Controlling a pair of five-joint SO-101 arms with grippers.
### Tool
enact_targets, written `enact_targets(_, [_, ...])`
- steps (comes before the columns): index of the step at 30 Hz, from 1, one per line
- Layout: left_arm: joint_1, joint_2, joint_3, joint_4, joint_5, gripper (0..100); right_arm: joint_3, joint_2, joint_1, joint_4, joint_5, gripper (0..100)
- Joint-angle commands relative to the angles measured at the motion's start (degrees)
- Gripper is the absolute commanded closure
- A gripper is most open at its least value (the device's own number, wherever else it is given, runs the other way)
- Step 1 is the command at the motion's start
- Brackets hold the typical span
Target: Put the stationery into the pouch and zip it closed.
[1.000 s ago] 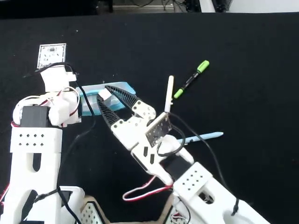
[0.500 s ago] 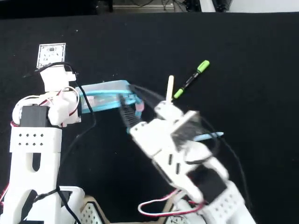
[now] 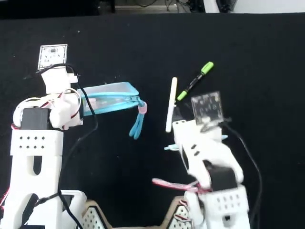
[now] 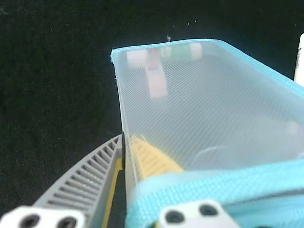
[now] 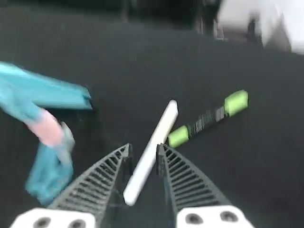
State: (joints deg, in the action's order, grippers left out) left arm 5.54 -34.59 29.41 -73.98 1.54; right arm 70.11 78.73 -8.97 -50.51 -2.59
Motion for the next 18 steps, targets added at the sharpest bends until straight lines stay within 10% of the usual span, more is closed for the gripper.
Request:
enact_targets(1, [0.0, 0.8, 2.5, 0.3, 0.5, 97, -0.6, -9.6, 3.8, 4.3, 0.5, 92.0])
enact_targets(10, [0.1, 0.8, 2.5, 0.3, 0.5, 97, -9.3, -32.7, 8.6, 4.4, -3.2, 92.0])
enact_targets(18, [0.1, 0.8, 2.5, 0.4, 0.4, 97, -11.8, -43.4, 8.4, -5.0, -38.3, 88.5])
